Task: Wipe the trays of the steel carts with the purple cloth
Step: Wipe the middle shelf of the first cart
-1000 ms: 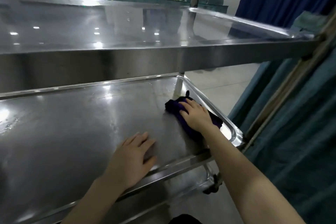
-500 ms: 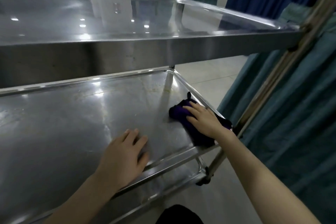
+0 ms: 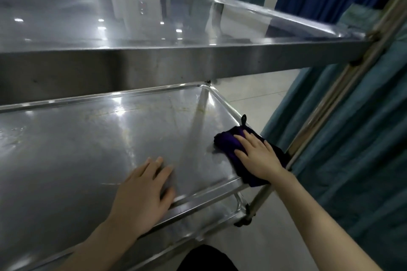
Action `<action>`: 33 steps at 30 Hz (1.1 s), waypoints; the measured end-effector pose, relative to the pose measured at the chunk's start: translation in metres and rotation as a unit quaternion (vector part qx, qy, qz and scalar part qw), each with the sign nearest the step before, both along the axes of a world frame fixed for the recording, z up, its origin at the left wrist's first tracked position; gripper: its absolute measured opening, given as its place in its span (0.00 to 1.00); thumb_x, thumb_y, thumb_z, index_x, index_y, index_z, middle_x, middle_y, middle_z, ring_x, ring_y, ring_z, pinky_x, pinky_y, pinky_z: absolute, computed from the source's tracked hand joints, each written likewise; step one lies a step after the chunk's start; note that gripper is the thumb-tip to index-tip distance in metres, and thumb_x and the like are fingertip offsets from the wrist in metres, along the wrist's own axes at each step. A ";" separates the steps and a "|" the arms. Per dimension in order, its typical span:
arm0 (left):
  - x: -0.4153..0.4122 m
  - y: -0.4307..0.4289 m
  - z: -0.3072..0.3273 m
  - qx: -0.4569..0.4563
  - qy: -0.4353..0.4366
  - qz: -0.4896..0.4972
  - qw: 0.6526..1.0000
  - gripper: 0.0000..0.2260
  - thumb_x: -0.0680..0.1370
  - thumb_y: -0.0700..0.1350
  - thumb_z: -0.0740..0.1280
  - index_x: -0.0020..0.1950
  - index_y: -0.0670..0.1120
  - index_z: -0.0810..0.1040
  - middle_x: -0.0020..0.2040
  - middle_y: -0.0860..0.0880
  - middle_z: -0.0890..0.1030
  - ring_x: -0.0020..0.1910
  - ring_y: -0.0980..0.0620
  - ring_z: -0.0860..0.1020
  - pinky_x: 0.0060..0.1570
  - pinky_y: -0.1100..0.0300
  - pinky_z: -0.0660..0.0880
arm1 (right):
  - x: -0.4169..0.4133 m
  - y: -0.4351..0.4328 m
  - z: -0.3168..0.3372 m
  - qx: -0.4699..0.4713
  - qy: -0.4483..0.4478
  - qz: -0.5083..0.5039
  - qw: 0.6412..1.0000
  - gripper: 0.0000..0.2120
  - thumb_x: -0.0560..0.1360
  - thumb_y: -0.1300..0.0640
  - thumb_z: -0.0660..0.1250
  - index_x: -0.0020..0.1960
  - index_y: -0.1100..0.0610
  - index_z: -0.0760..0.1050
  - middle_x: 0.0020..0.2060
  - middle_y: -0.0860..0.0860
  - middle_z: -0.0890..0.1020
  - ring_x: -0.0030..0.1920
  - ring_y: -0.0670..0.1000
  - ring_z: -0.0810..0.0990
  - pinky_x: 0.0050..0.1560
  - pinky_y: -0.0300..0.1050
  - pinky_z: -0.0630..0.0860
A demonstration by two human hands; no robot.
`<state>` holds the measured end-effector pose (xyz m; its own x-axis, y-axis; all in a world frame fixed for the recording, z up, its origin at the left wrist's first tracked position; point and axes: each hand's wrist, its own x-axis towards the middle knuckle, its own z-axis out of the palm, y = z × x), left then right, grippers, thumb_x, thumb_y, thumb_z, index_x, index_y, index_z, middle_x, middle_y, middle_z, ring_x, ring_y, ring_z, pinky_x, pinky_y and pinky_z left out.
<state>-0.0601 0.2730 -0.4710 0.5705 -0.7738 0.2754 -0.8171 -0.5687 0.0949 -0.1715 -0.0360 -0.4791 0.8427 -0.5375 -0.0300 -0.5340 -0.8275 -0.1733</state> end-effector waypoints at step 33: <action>0.008 0.068 0.001 -0.076 -0.013 0.020 0.997 0.17 0.76 0.51 0.57 0.58 0.46 0.79 0.59 0.46 0.79 0.64 0.44 0.75 0.62 0.51 0.69 | 0.115 0.111 0.007 0.037 -0.024 0.151 0.988 0.23 0.82 0.41 0.48 0.77 0.40 0.55 0.78 0.43 0.53 0.78 0.47 0.50 0.76 0.52 0.45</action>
<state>-0.0525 0.3407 -0.4704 0.5907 -0.6994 0.4024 -0.7978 -0.5807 0.1620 -0.0568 0.0748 -0.4725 0.9654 -0.2601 -0.0159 -0.2553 -0.9316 -0.2588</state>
